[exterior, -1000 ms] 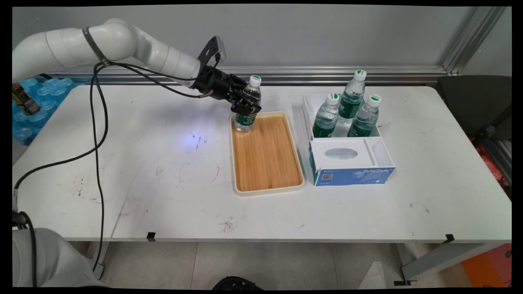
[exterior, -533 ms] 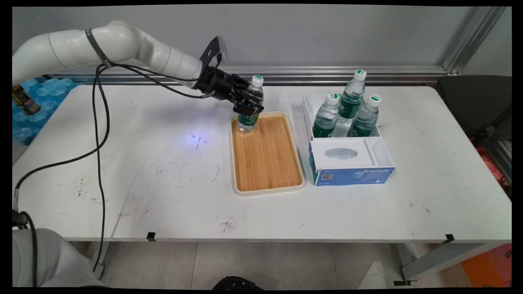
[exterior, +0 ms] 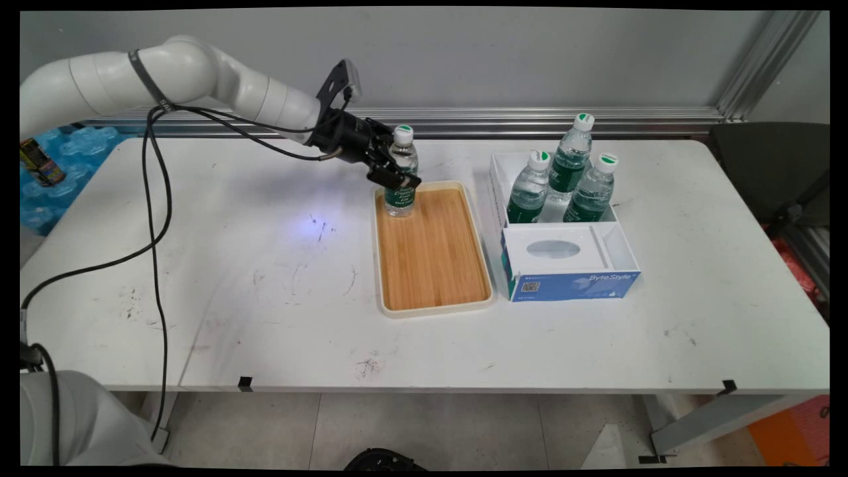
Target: Place the picked object on the tray
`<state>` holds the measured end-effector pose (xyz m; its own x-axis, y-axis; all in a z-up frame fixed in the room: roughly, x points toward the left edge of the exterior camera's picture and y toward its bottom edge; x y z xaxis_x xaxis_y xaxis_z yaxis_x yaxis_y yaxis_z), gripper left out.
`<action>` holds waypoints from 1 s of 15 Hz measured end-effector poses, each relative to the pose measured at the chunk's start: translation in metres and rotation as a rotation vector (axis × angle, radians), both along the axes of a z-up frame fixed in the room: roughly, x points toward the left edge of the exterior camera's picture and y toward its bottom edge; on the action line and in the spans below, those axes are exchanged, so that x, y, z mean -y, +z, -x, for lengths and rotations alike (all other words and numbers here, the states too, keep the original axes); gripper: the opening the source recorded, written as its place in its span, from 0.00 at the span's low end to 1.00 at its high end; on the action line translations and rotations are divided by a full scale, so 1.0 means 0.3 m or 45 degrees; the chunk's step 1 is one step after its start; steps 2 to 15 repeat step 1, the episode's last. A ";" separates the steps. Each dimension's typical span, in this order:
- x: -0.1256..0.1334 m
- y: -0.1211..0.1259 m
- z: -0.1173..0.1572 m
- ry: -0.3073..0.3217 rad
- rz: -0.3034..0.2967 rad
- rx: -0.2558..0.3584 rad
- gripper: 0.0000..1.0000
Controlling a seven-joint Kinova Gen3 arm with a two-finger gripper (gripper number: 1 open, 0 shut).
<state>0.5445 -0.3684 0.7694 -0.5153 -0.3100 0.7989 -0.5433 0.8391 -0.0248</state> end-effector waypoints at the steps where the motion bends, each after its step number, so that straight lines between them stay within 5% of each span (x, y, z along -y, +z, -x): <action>1: -0.005 0.000 -0.006 0.002 -0.001 0.002 1.00; 15: -0.005 0.000 -0.006 0.002 -0.001 0.002 1.00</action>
